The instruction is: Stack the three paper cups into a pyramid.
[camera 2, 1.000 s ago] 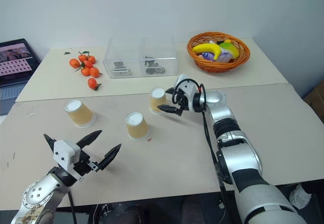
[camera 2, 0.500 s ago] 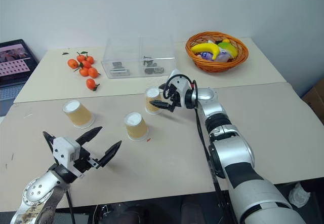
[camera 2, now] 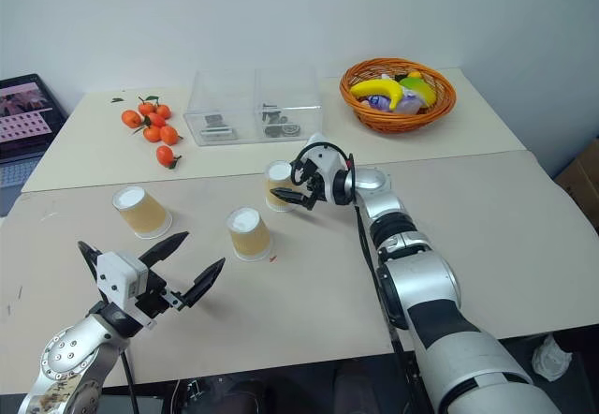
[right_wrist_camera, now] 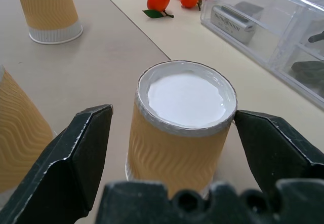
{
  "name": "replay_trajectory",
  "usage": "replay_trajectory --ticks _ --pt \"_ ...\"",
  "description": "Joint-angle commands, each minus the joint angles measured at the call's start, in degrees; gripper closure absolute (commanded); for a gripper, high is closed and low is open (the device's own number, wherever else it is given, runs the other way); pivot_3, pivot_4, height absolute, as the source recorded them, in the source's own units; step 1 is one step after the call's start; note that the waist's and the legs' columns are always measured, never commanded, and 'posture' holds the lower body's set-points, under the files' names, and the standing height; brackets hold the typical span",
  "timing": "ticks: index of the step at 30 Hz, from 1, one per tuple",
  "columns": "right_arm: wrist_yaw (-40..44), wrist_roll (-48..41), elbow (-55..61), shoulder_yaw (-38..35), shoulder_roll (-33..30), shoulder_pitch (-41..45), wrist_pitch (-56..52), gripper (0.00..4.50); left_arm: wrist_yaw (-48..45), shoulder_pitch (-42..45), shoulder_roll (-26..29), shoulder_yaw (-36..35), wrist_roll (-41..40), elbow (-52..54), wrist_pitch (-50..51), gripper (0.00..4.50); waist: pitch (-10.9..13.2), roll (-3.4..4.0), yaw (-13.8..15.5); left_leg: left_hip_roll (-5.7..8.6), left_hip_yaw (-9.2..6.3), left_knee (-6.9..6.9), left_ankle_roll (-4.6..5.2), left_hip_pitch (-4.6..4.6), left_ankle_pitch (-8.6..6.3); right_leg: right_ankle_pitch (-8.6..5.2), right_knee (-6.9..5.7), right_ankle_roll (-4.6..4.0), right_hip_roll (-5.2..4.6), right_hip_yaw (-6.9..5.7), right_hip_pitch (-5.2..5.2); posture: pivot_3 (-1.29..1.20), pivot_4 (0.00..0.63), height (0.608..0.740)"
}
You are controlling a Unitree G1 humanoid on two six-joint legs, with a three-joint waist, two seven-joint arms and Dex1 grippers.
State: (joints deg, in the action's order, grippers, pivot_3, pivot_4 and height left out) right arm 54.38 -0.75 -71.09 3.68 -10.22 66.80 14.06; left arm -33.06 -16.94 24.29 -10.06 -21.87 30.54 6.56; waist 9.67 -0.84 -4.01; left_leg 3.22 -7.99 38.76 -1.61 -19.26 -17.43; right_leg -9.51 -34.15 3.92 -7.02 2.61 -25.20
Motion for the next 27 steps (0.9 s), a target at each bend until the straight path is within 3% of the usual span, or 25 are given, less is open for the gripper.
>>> replay_trajectory --ticks 1,9,15,21,27 --pt "-1.0 0.1 0.3 -1.2 0.5 2.7 1.3 0.07 0.5 -0.5 0.1 -0.2 -0.6 2.5 0.1 0.0 0.0 0.0 0.0 0.0 0.0 0.0 0.0 0.0 0.0 0.0 0.0 0.0 0.0 0.0 0.0 0.0 0.15 0.728" --pt "-2.5 0.2 -0.7 -1.5 1.5 3.9 1.0 0.07 0.9 -0.5 -0.1 0.6 -0.4 2.6 0.1 0.0 0.0 0.01 0.0 -0.02 0.0 0.0 0.0 0.0 0.0 0.0 -0.01 -0.01 0.02 0.01 -0.01 0.0 0.15 0.728" --pt "-3.7 -0.1 -1.1 -2.2 1.6 3.7 0.7 1.84 1.1 -0.5 0.0 0.8 -0.4 2.6 0.0 0.0 0.0 0.01 -0.1 -0.02 0.0 0.0 0.0 0.0 0.0 0.01 -0.01 -0.01 0.02 0.01 -0.02 0.0 0.15 0.728" --pt "-1.5 -0.1 -0.3 -3.0 -1.1 3.1 0.6 1.84 1.0 0.0 0.3 0.8 -0.4 2.3 0.0 0.0 0.0 0.01 0.0 -0.02 0.0 0.0 0.0 -0.01 0.0 0.01 -0.01 -0.02 0.03 0.01 -0.02 0.0 0.15 0.728" --pt "15.1 -1.8 5.8 -2.0 -8.2 -2.2 -0.1 1.84 1.0 -0.1 0.4 0.6 -0.5 2.3 0.1 0.0 0.0 0.01 0.2 -0.02 -0.01 0.0 0.01 -0.02 0.0 0.01 0.01 -0.01 0.03 0.0 0.03 0.0 0.15 0.728"
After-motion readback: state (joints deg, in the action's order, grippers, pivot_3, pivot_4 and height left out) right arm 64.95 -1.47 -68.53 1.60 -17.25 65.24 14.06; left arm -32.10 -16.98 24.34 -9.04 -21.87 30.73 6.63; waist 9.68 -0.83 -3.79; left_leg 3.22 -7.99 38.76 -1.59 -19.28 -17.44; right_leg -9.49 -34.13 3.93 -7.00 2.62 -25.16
